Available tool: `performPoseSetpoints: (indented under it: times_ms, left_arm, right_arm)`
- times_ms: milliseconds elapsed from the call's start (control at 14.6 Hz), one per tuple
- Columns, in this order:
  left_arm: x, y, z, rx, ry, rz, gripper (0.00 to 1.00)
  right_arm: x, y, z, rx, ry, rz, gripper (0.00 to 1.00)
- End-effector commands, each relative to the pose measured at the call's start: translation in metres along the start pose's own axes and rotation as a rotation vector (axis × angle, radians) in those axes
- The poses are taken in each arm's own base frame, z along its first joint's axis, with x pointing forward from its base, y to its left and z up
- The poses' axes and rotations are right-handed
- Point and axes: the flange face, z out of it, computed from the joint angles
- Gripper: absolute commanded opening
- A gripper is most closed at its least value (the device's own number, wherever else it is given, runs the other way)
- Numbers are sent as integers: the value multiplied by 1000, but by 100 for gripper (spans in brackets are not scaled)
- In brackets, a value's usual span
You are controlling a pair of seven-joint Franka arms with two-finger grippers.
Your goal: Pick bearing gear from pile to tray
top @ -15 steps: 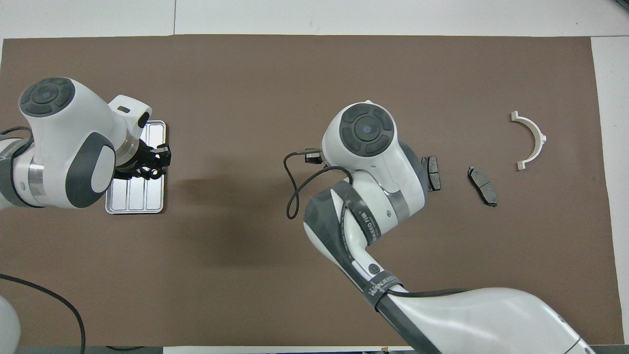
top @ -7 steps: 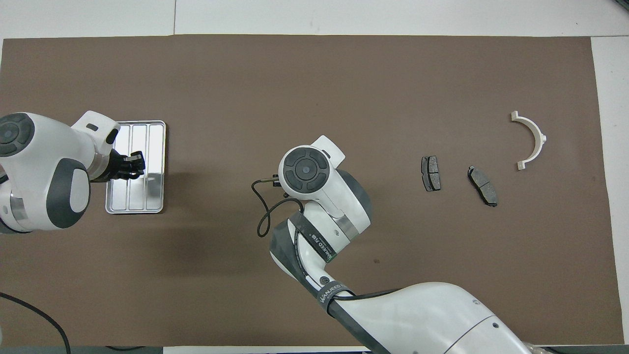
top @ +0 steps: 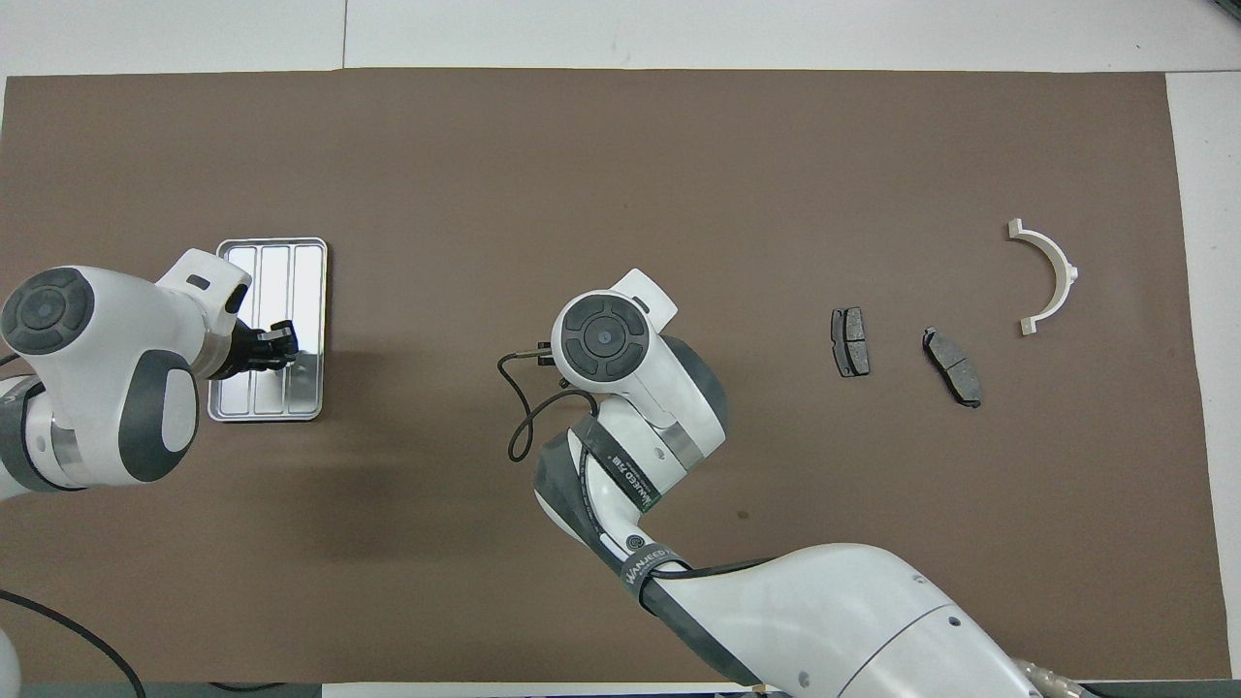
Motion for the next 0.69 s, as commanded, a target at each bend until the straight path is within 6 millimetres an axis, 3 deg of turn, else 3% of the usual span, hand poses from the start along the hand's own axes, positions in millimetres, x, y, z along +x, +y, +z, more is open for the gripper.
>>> performPoseSetpoints:
  times_ms: [0,206,274,343,411,480,549,617]
  left_arm:
    - [-11,-2,-1,-2,23,16,0]
    - [-13,-2,2,0,18,21,0]
    - [-13,-2,2,0,17,22,17]
    - [-11,-3,0,-1,20,19,22]
    - [-6,0,-3,0,22,19,39]
    - [1,2,-13,-1,23,16,73]
    - [7,5,-24,2,13,8,81]
    - [15,9,-41,10,-9,7,82]
  right_arm:
    - [0,1,0,-5,9,6,100]
    - [9,7,-13,-6,10,25,100]
    - [16,14,-20,-10,12,37,100]
    - [27,23,-39,-12,21,51,100]
    - [42,42,-58,-14,29,73,100]
    - [53,58,-81,-12,38,74,100]
    - [62,76,-99,-15,42,55,100]
    - [71,96,-116,-16,48,42,100]
